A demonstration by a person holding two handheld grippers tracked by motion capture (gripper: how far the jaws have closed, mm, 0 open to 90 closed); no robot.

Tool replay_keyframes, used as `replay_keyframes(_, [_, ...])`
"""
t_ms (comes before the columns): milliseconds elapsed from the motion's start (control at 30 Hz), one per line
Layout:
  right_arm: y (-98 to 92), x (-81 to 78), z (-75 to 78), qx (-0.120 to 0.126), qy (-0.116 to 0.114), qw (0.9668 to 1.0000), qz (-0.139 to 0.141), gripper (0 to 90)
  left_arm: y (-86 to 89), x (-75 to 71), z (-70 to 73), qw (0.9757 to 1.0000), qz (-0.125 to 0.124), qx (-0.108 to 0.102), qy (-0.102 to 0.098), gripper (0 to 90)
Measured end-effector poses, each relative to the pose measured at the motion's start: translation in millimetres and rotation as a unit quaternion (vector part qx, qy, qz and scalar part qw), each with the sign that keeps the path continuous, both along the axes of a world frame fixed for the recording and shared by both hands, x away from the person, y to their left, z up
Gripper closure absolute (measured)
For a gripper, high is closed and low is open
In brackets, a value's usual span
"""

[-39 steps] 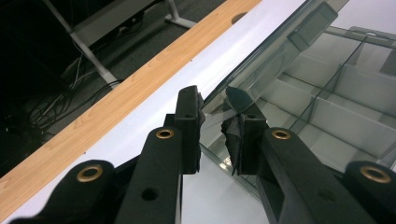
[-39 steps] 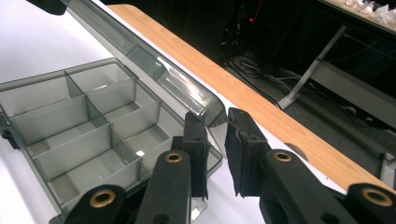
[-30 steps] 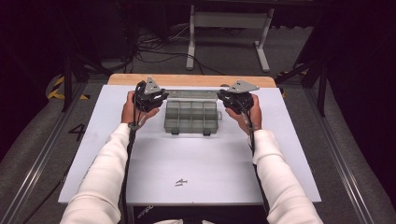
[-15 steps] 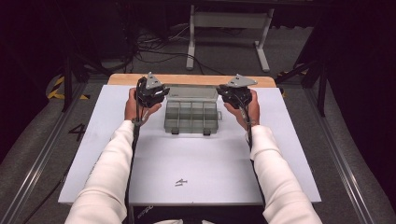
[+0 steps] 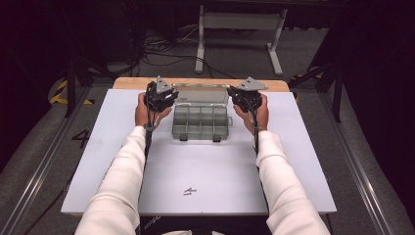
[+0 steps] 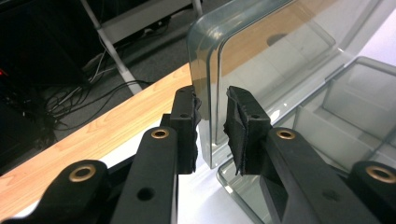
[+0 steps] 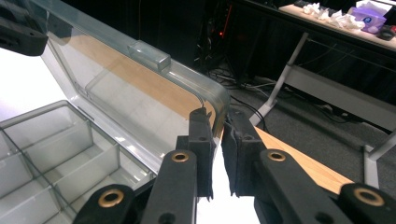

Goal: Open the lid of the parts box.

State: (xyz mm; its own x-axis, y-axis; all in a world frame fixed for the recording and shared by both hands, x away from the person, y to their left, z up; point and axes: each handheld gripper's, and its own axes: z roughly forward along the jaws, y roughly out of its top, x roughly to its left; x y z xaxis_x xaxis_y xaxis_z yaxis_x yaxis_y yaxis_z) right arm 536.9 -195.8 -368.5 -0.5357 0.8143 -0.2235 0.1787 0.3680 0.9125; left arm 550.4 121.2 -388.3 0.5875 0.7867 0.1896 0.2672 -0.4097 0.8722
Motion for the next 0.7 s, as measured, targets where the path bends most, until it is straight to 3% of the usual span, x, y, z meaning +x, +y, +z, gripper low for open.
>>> replay_keyframes(67, [-1.2, 1.4, -2.5, 0.010, 0.000, 0.9999, -0.004, 82.6, -0.8, 0.7, -1.7, 1.0000, 0.006, -0.007, -0.003, 73.8])
replay_keyframes(167, [1.0, 2.7, -7.5, 0.024, -0.003, 0.9996, -0.017, 82.6, -3.4, 0.7, -6.6, 0.9991, 0.026, -0.034, -0.006, 73.2])
replay_keyframes(300, [2.3, 4.5, -13.7, 0.043, -0.003, 0.9986, -0.029, 82.6, -7.1, 1.2, -11.6, 0.9983, 0.038, -0.042, -0.010, 71.1])
replay_keyframes(600, [7.3, 11.1, -26.5, 0.041, 0.005, 0.9977, -0.055, 83.4, -10.3, 8.8, -24.1, 0.9986, 0.048, -0.024, 0.005, 70.0])
replay_keyframes(700, [8.5, 13.7, -30.4, 0.041, 0.010, 0.9974, -0.059, 83.5, -9.7, 11.6, -29.9, 0.9980, 0.052, -0.035, 0.011, 71.9])
